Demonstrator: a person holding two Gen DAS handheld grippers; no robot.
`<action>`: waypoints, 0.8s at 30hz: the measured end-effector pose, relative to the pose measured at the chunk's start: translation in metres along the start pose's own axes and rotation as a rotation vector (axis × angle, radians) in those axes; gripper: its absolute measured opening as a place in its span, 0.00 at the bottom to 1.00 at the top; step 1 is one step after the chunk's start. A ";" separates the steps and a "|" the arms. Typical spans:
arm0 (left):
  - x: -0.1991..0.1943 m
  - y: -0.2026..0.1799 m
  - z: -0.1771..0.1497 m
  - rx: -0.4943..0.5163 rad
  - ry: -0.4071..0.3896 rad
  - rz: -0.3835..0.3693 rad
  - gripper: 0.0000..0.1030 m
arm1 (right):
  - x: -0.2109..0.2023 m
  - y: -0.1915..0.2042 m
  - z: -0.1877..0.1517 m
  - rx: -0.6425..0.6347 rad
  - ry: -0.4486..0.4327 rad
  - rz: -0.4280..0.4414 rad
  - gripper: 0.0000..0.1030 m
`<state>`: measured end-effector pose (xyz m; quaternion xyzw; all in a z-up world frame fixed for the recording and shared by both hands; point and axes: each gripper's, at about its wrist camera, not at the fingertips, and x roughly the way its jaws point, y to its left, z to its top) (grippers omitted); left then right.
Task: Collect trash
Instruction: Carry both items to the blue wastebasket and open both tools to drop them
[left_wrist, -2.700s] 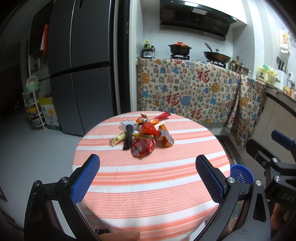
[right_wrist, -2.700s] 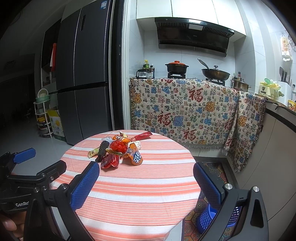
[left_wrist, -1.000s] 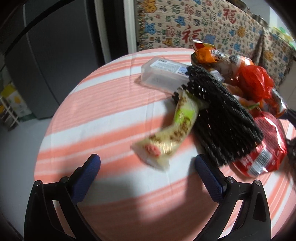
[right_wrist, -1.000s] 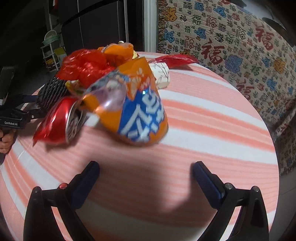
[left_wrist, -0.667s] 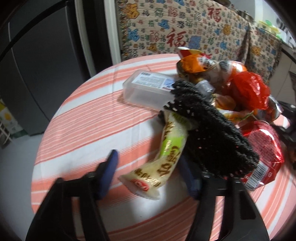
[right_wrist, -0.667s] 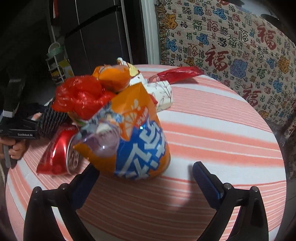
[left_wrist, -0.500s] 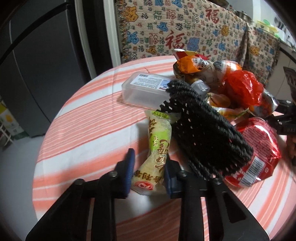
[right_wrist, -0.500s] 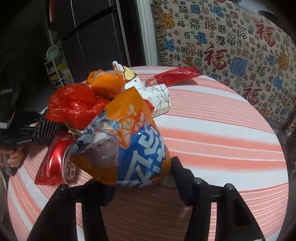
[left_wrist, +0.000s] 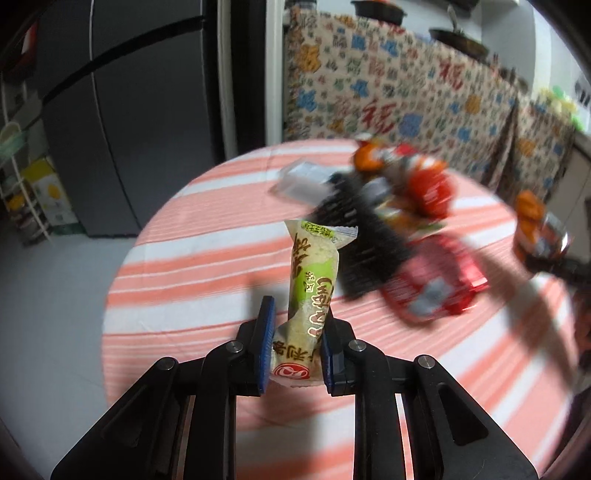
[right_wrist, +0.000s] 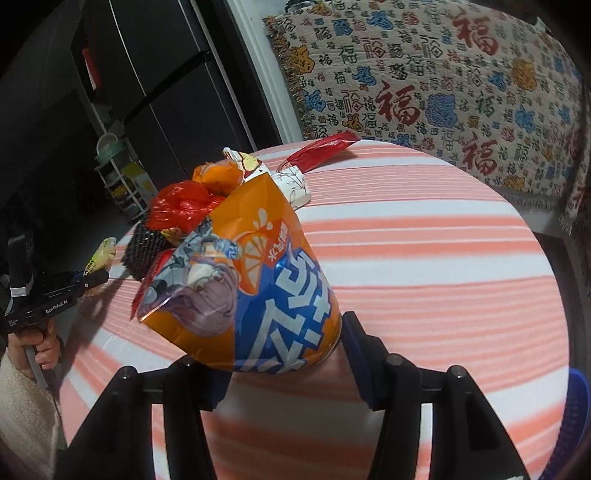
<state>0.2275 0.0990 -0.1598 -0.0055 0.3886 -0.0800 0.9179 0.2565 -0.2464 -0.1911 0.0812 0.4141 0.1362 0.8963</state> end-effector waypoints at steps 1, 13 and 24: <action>-0.005 -0.007 0.002 0.001 -0.004 -0.015 0.20 | -0.008 -0.002 -0.003 0.011 -0.001 0.004 0.53; -0.029 -0.191 0.031 0.116 -0.004 -0.274 0.20 | -0.112 -0.077 -0.041 0.077 -0.059 -0.072 0.53; -0.010 -0.421 0.022 0.277 0.092 -0.522 0.20 | -0.226 -0.241 -0.097 0.305 -0.093 -0.366 0.54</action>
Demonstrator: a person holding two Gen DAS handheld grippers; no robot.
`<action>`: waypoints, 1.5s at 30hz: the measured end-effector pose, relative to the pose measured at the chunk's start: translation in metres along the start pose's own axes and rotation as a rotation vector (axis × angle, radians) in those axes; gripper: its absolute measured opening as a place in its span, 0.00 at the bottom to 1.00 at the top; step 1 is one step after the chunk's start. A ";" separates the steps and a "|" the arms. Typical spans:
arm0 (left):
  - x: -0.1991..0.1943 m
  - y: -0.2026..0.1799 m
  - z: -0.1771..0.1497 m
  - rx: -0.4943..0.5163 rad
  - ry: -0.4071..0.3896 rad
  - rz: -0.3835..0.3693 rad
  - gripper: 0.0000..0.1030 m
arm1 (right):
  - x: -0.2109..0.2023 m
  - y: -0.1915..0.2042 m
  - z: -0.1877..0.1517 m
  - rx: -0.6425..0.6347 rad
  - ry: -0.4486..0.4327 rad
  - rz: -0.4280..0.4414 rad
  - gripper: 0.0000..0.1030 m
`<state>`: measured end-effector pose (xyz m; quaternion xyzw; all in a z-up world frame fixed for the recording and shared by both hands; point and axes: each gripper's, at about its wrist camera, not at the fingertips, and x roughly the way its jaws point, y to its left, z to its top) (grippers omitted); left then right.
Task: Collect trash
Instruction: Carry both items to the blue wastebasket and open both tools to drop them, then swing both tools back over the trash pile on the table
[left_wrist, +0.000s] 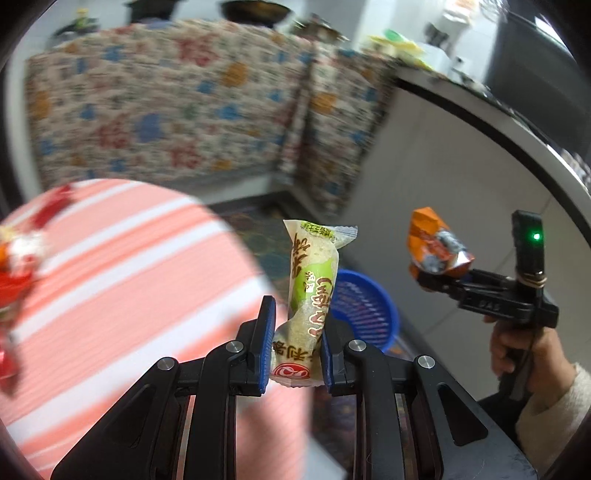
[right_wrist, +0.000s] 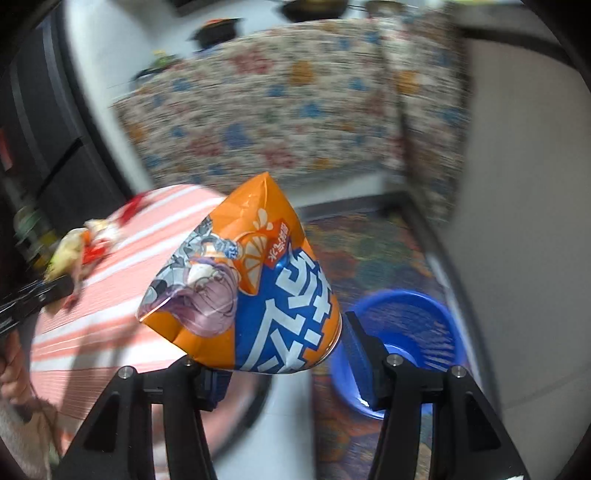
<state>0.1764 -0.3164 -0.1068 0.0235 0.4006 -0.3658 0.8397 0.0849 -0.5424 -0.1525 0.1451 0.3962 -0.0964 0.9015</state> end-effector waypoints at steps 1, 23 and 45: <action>0.012 -0.011 0.002 0.009 0.011 -0.008 0.20 | 0.000 -0.017 -0.001 0.026 0.007 -0.017 0.54; 0.220 -0.099 0.022 0.047 0.178 -0.080 0.62 | 0.103 -0.197 -0.031 0.177 0.167 -0.088 0.64; -0.026 0.063 -0.033 -0.041 0.004 0.217 0.85 | -0.004 -0.017 0.025 -0.135 -0.291 -0.081 0.77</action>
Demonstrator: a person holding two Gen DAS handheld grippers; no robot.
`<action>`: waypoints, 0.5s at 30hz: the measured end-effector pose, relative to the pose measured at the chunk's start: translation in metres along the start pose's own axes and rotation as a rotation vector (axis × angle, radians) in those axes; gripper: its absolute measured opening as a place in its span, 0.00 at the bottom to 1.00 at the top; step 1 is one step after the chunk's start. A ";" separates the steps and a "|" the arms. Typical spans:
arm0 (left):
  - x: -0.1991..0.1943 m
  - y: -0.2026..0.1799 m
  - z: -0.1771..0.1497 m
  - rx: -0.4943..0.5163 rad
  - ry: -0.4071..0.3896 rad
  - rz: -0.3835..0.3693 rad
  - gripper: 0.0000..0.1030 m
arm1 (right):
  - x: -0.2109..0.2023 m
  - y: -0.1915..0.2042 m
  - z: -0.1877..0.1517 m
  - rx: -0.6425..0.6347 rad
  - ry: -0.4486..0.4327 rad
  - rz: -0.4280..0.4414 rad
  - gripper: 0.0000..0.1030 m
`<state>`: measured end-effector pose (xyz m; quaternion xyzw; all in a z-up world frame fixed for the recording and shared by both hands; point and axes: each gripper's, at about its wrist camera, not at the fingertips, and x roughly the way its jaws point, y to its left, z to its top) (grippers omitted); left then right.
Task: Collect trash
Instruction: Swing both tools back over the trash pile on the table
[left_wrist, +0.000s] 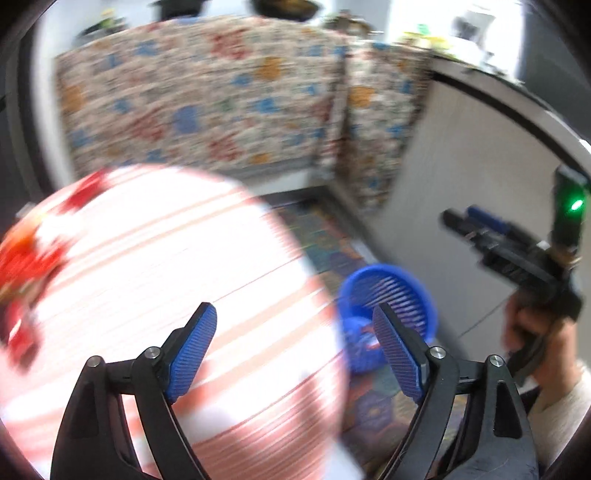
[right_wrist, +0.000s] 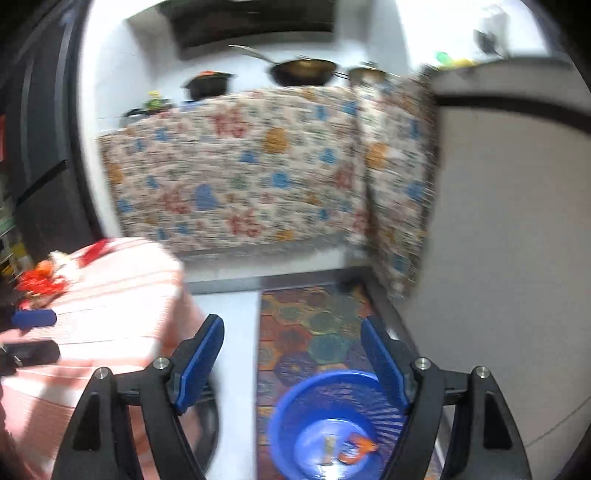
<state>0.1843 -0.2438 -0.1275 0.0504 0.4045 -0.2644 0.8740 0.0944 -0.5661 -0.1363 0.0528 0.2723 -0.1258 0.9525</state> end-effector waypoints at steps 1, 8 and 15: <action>-0.007 0.024 -0.016 -0.020 0.014 0.058 0.85 | -0.003 0.024 -0.001 -0.022 0.009 0.036 0.78; -0.038 0.142 -0.085 -0.125 0.058 0.286 0.85 | 0.004 0.183 -0.031 -0.220 0.133 0.261 0.78; -0.046 0.227 -0.123 -0.221 0.095 0.412 0.85 | 0.020 0.310 -0.071 -0.383 0.264 0.383 0.78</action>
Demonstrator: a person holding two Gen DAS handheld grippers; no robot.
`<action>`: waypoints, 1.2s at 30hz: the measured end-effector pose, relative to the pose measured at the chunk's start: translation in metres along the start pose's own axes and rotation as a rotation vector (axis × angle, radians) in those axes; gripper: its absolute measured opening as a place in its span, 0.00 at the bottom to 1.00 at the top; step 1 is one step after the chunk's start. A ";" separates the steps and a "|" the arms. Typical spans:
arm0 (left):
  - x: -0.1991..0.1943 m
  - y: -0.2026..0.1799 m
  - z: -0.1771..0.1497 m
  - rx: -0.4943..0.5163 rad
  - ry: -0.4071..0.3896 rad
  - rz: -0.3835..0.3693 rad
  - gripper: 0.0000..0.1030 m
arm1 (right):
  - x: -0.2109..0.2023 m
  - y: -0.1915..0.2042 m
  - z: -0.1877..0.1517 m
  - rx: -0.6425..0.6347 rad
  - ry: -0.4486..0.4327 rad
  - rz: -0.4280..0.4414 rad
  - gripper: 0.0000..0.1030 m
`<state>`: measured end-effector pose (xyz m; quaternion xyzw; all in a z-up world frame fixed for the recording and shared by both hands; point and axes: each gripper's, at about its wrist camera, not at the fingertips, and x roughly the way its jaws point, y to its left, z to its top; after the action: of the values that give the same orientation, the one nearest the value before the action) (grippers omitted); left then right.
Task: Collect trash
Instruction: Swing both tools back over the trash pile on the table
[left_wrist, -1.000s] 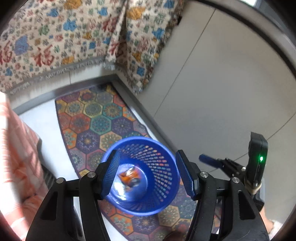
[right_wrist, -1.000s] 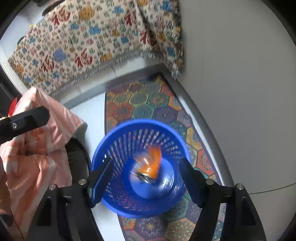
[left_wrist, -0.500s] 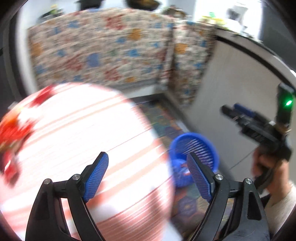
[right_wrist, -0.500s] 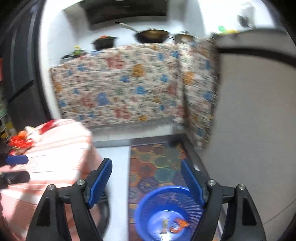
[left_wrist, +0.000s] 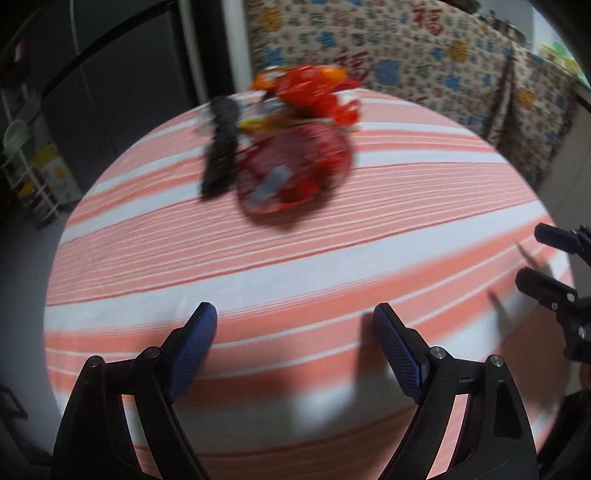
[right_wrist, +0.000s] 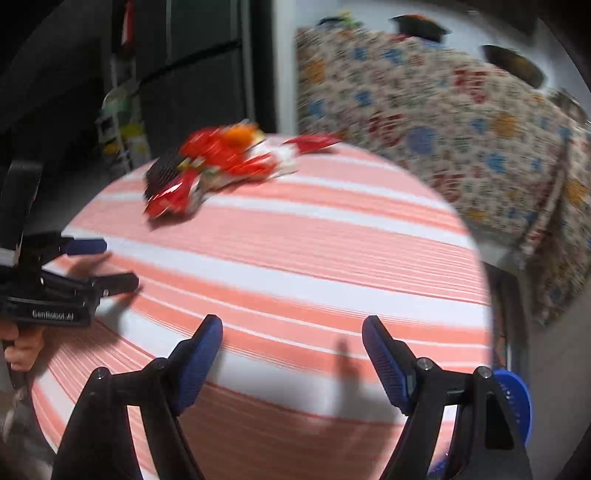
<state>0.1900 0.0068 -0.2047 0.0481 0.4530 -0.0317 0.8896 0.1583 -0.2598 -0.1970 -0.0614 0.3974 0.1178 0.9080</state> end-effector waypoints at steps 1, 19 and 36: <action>0.003 0.010 0.000 -0.015 -0.006 0.004 0.89 | 0.009 0.009 0.004 -0.013 0.017 0.010 0.78; 0.030 0.047 0.019 -0.079 0.004 -0.015 1.00 | 0.059 0.040 0.031 -0.031 0.113 0.017 0.83; 0.019 0.086 0.083 -0.193 -0.107 -0.173 0.88 | 0.059 0.041 0.032 -0.030 0.115 0.016 0.86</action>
<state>0.2765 0.0822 -0.1668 -0.0787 0.4082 -0.0669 0.9070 0.2090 -0.2037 -0.2200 -0.0783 0.4477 0.1273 0.8816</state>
